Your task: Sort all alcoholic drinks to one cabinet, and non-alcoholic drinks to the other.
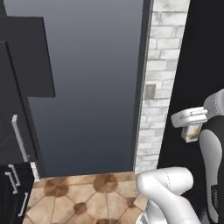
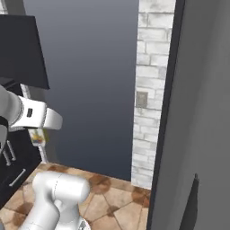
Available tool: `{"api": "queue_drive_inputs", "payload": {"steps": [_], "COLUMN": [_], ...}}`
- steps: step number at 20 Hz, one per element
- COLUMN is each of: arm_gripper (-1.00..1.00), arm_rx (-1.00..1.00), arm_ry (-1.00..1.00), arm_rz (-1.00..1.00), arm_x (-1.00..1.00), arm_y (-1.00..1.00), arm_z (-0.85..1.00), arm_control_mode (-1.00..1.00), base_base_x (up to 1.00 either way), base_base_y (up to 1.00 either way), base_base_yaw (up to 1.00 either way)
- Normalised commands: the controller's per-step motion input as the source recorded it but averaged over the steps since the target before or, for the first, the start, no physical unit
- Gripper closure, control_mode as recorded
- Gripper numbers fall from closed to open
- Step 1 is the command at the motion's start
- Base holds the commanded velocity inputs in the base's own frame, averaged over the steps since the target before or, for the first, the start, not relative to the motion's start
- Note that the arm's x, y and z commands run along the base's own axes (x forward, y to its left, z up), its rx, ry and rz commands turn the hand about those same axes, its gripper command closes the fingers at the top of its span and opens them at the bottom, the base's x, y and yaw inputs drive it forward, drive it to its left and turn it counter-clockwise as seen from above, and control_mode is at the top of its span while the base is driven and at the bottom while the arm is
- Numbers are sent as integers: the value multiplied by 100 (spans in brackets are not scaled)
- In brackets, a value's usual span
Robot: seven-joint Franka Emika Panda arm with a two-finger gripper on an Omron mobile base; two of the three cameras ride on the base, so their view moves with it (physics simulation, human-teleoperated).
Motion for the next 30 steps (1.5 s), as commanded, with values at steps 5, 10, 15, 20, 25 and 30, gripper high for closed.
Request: {"api": "queue_drive_inputs", "payload": {"steps": [5, 10, 15, 20, 25, 30], "arm_gripper": [100, 100, 100, 100, 100, 100], "arm_rx": [0, 0, 0, 0, 0, 0], "arm_ry": [0, 0, 0, 0, 0, 0], "arm_rz": [0, 0, 0, 0, 0, 0], "arm_x": [0, 0, 0, 0, 0, 0], "arm_y": [0, 0, 0, 0, 0, 0], "arm_z": [0, 0, 0, 0, 0, 0], "arm_control_mode": [100, 100, 100, 100, 100, 100], "base_base_x": [100, 86, 47, 0, 3, 26], "base_base_y": [0, 10, 36, 49, 56, 28], "base_base_yaw": [-22, -3, 15, 50, 56, 53]}}
